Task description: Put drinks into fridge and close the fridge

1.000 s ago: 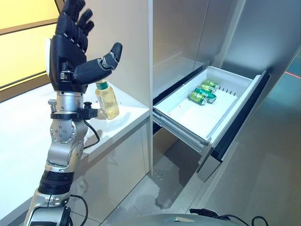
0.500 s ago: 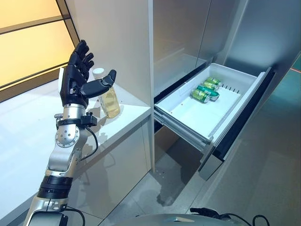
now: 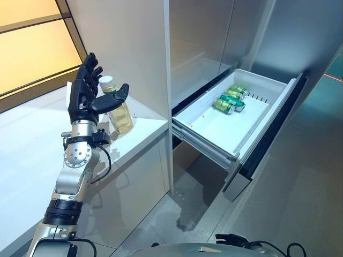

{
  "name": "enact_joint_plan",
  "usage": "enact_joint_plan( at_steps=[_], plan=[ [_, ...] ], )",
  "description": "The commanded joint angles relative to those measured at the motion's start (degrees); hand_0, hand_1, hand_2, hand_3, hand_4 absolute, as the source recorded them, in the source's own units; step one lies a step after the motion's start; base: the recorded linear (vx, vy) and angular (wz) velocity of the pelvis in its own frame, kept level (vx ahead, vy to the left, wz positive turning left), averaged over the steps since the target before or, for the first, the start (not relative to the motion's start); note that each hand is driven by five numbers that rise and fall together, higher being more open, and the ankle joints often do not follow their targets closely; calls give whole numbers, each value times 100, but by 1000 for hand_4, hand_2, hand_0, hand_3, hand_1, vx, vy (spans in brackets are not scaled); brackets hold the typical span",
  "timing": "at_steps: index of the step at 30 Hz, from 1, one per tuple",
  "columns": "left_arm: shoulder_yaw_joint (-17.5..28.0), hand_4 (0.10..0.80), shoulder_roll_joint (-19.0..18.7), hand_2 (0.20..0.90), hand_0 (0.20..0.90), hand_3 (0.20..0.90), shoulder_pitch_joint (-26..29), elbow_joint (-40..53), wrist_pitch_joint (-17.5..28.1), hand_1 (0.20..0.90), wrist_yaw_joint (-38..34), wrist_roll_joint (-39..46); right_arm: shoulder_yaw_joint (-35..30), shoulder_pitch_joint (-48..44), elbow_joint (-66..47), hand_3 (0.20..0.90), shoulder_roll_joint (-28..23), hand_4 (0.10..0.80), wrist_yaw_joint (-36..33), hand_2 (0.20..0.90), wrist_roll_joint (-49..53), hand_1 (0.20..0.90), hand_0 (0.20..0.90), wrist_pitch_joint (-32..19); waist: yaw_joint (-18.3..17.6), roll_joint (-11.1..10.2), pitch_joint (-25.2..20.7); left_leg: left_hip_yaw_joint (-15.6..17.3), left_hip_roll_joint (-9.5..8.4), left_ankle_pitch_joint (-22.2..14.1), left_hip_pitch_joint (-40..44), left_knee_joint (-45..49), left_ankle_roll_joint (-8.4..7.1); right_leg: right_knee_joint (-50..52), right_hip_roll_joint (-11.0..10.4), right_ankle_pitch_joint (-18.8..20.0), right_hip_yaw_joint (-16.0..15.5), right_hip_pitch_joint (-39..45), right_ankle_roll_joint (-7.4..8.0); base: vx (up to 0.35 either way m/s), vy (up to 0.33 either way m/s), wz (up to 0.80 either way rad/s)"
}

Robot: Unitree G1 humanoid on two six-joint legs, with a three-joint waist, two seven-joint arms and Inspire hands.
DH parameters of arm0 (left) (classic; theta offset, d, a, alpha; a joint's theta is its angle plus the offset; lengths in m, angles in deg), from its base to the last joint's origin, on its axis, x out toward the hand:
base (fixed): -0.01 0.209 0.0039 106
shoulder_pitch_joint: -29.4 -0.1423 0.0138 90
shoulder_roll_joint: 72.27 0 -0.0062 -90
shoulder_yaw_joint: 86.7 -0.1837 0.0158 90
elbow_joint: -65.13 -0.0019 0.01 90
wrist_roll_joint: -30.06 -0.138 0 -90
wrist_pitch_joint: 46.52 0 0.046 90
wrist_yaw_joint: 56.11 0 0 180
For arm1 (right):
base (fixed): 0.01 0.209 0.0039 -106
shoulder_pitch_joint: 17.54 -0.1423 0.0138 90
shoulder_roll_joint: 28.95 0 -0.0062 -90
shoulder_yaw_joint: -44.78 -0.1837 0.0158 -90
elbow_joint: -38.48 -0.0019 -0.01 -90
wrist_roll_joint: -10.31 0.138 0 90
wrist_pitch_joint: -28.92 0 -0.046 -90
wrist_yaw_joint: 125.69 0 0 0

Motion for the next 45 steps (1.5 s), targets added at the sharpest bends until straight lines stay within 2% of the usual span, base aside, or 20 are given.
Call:
enact_joint_plan(
  at_steps=[1, 8, 19, 25, 32, 33, 34, 35, 36, 37, 41, 45],
  plan=[
    [-17, 800, -272, 900, 900, 900, 755, 91, 300, 900, 104, -122, 203, 58, 38, 900, -96, 800, 143, 900, -246, 900, 900, 184, -50, 109, -17, 578, -234, -823, 321, 63, 234, 530, 302, -523, -84, -193, 67, 0, 0, 0],
    [-68, 800, -277, 900, 900, 900, 691, -105, 89, 900, 11, -363, 199, 90, -54, 900, -106, 800, 155, 900, -277, 900, 900, 248, -78, 107, 16, 611, -246, -832, 338, 74, 242, 551, 322, -540, -74, -182, 68, 0, 0, 0],
    [-139, 800, -335, 900, 900, 900, 704, -524, 58, 900, -126, -654, 205, 145, -153, 900, -131, 800, 181, 900, -290, 900, 900, 318, -144, 97, 38, 675, -242, -842, 361, 75, 245, 546, 336, -528, -15, -183, 75, 0, 0, 0],
    [-176, 800, -371, 900, 900, 900, 726, -691, 4, 900, -481, -1081, 184, 158, -184, 900, -153, 800, 202, 900, -314, 900, 900, 338, -169, 90, 48, 704, -245, -854, 374, 86, 249, 568, 342, -549, -6, -176, 73, 2, 0, -1],
    [-161, 800, -321, 900, 900, 900, 765, -827, 286, 900, -375, -624, 197, 159, -118, 900, -127, 800, 197, 900, -309, 900, 900, 276, -182, 79, 41, 715, -251, -860, 381, 90, 253, 585, 343, -560, 11, -177, 77, 13, 0, -3],
    [-161, 709, -248, 822, 822, 809, 771, -757, 454, 822, -199, -305, 200, 152, -106, 900, -118, 800, 194, 900, -321, 900, 900, 279, -181, 76, 40, 717, -249, -864, 383, 88, 252, 586, 342, -561, 14, -178, 77, 0, 0, 0],
    [-156, 427, -200, 580, 580, 527, 764, -718, 563, 580, -90, -105, 195, 151, -99, 900, -116, 800, 199, 900, -337, 900, 900, 275, -180, 73, 40, 716, -249, -864, 384, 87, 253, 584, 342, -560, 16, -177, 77, 0, 0, 0],
    [-151, 276, -166, 451, 451, 376, 755, -693, 620, 451, -27, -8, 193, 152, -98, 900, -118, 800, 203, 900, -345, 900, 900, 273, -179, 73, 41, 717, -248, -864, 384, 87, 253, 584, 343, -559, 19, -177, 77, 0, 0, 0],
    [-158, 276, -91, 451, 451, 376, 748, -624, 755, 451, 125, 245, 183, 153, -95, 900, -114, 800, 209, 900, -363, 900, 900, 268, -181, 69, 43, 715, -248, -863, 383, 86, 252, 584, 343, -558, 23, -178, 77, 0, 0, 0],
    [-170, 100, -14, 300, 300, 200, 742, -558, 851, 300, 275, 517, 180, 151, -87, 900, -111, 800, 209, 900, -372, 900, 900, 263, -181, 68, 49, 710, -249, -862, 384, 86, 254, 586, 344, -554, 27, -179, 78, 0, 0, 0],
    [-210, 100, 341, 300, 300, 200, 668, -303, 1051, 300, 587, 1081, 202, 159, -124, 900, -101, 800, 187, 900, -402, 900, 900, 257, -193, 68, 71, 683, -252, -861, 398, 81, 260, 608, 347, -558, 51, -183, 74, 0, 0, 0],
    [-235, 100, 346, 300, 300, 200, 692, -191, 1120, 300, 777, 1219, 213, 156, -291, 900, -109, 800, 109, 900, -224, 900, 900, 111, -204, 77, 93, 657, -262, -872, 410, 85, 271, 619, 346, -562, 58, -180, 74, 5, 0, -2]
  ],
)
